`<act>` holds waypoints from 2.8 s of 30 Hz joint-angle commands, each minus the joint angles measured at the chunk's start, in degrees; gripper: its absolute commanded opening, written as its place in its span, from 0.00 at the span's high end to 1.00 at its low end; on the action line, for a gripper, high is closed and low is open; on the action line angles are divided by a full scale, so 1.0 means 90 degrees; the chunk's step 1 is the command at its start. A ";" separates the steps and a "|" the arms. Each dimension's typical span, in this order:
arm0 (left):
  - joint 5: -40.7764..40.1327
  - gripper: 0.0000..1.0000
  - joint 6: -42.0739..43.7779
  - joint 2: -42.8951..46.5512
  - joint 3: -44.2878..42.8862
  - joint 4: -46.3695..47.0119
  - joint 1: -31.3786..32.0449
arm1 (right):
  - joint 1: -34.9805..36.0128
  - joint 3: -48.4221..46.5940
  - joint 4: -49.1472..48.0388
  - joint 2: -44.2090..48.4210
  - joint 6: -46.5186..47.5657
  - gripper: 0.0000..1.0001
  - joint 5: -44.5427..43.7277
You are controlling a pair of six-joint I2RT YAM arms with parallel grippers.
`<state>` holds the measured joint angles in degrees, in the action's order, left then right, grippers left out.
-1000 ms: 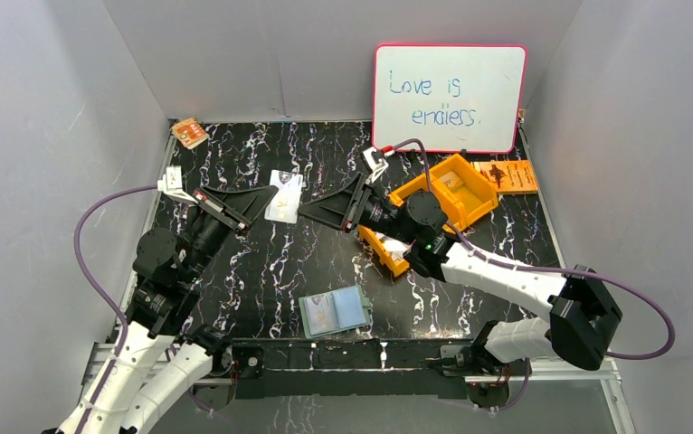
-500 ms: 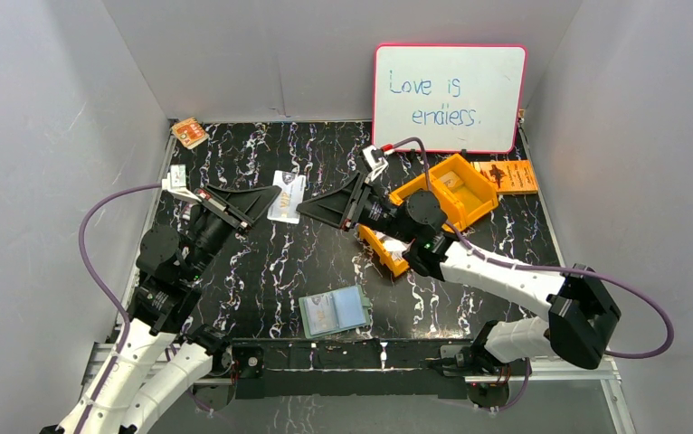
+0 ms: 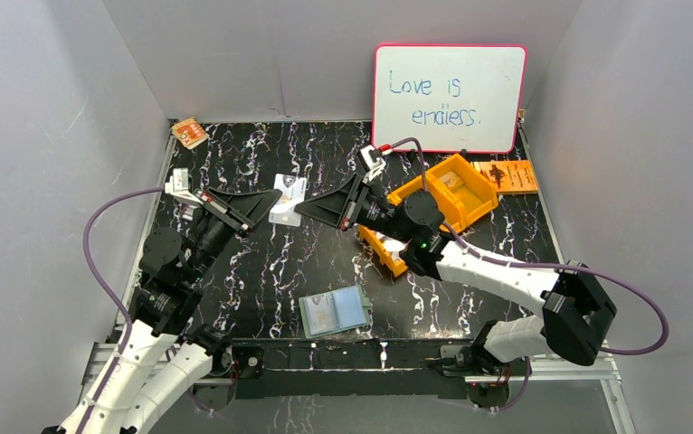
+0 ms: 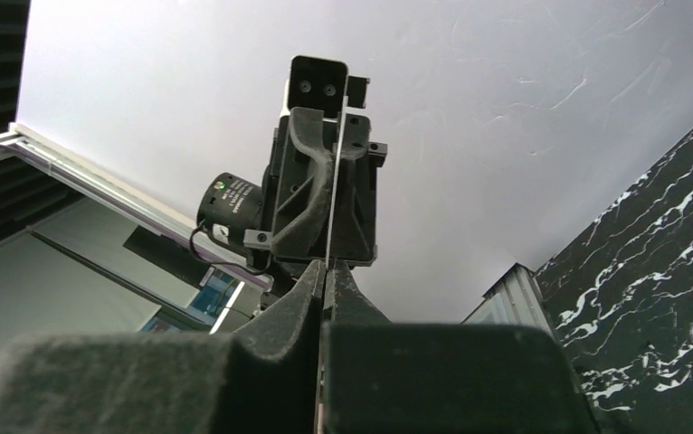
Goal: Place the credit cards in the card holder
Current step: Adjust the card holder, then adjust the card holder at the center of the board.
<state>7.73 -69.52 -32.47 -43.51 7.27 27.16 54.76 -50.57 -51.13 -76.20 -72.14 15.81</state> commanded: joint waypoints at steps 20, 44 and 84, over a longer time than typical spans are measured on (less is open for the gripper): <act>0.0877 0.12 0.2193 -0.0482 0.0203 -0.4582 -0.0010 | -0.0162 -0.0065 0.8905 0.1982 0.3867 1.00 -0.0946; -0.0434 0.25 0.2443 -0.3763 0.0664 -0.4360 0.2391 | 0.0054 0.1669 0.6701 0.1432 0.2440 1.00 -0.0382; -0.1163 0.28 0.2605 -0.4335 -0.0831 -0.4095 0.3102 | 0.0056 0.2609 0.8031 0.3375 0.2313 1.00 -0.1094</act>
<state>-1.34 -43.99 -72.71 -46.04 -27.66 50.35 55.05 -27.73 22.13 -46.83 -52.90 6.33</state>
